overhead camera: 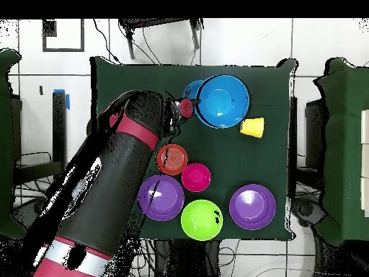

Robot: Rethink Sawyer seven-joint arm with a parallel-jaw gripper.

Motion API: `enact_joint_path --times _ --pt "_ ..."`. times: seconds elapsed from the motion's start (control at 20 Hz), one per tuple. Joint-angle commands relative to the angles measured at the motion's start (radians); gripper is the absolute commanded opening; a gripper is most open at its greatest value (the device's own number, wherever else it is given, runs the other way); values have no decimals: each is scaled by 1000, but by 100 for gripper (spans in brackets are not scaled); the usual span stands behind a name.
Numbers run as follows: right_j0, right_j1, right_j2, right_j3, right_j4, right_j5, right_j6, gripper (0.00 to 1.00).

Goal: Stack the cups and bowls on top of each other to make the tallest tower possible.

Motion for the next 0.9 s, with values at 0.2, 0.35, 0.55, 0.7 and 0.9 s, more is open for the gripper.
enact_joint_path --times 0.2,0.35,0.55,0.7,0.9 --pt "10 52 135 -11 13 95 16 0" --pt "12 57 133 -10 17 85 33 0" --pt "16 63 130 -15 21 84 49 0" --pt "19 66 129 -17 25 90 56 0" --pt "18 70 133 -24 37 105 65 0"
